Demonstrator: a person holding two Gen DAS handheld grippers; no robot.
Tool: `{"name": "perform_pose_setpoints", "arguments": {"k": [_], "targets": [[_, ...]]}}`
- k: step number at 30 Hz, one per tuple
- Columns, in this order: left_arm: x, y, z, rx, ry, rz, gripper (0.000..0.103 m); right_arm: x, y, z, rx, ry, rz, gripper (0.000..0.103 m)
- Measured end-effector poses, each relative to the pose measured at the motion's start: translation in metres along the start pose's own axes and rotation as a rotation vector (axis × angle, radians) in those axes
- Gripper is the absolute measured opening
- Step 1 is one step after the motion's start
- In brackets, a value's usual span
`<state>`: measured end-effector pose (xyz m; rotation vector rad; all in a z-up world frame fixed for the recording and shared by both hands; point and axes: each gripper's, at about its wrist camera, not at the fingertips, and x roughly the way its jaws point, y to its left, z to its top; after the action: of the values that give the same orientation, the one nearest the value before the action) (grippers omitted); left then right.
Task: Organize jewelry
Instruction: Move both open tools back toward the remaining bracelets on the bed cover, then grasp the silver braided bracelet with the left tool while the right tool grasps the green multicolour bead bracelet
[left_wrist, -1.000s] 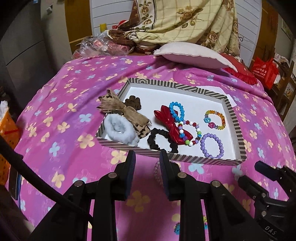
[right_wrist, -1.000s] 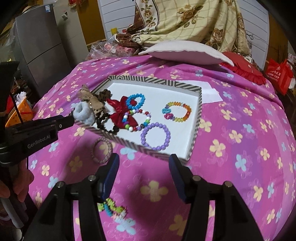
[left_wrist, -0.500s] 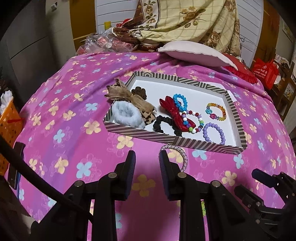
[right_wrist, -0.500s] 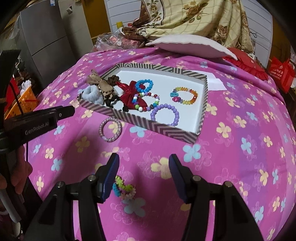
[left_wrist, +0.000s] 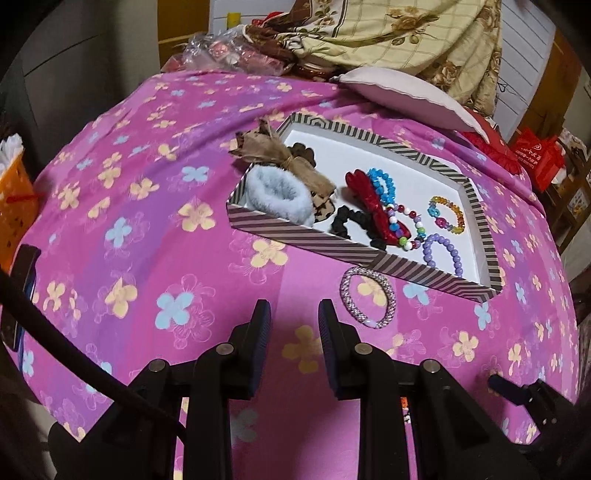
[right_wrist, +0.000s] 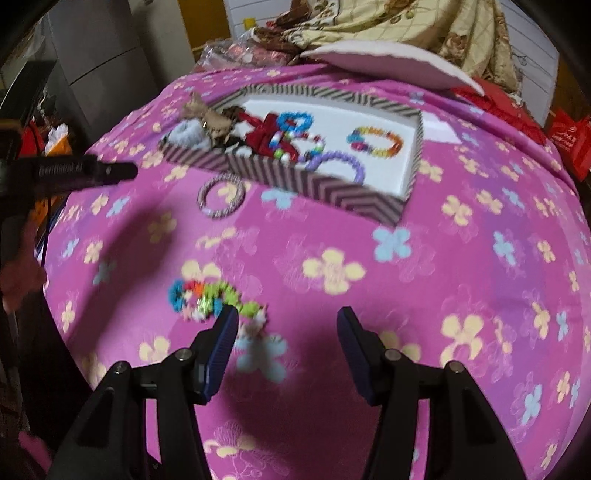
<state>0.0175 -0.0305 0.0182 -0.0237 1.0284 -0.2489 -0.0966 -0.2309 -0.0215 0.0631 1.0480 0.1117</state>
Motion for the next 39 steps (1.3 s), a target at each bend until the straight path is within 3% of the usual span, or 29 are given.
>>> {"name": "perform_pose_setpoints", "arguments": {"k": [6,9,14,27,28,30,31,39], "targets": [[0.015,-0.004,-0.001,0.002,0.047,-0.022,0.042,0.015,0.008,0.001,-0.029,0.011,-0.005,0.057],[0.028,-0.01,-0.001,0.003,0.077,-0.019,0.042,0.022,0.014,0.003,-0.065,0.01,-0.028,0.051],[0.051,-0.022,0.004,0.014,0.123,-0.017,0.042,0.025,0.014,0.008,-0.075,-0.004,-0.057,0.033],[0.083,-0.042,0.017,0.032,0.139,0.019,0.042,0.026,0.01,0.007,-0.088,-0.033,-0.009,0.029],[0.083,-0.042,0.017,0.038,0.136,0.018,0.041,0.026,0.01,0.007,-0.088,-0.034,-0.004,0.025],[0.082,-0.04,0.017,0.041,0.135,0.006,0.025,0.025,0.008,0.007,-0.084,-0.038,0.004,0.018],[0.083,-0.039,0.018,0.043,0.14,0.0,0.022,0.025,0.008,0.007,-0.079,-0.039,0.011,0.013],[0.065,-0.029,0.019,0.037,0.134,-0.038,0.019,0.007,0.009,0.013,-0.067,-0.086,0.04,0.013]]}}
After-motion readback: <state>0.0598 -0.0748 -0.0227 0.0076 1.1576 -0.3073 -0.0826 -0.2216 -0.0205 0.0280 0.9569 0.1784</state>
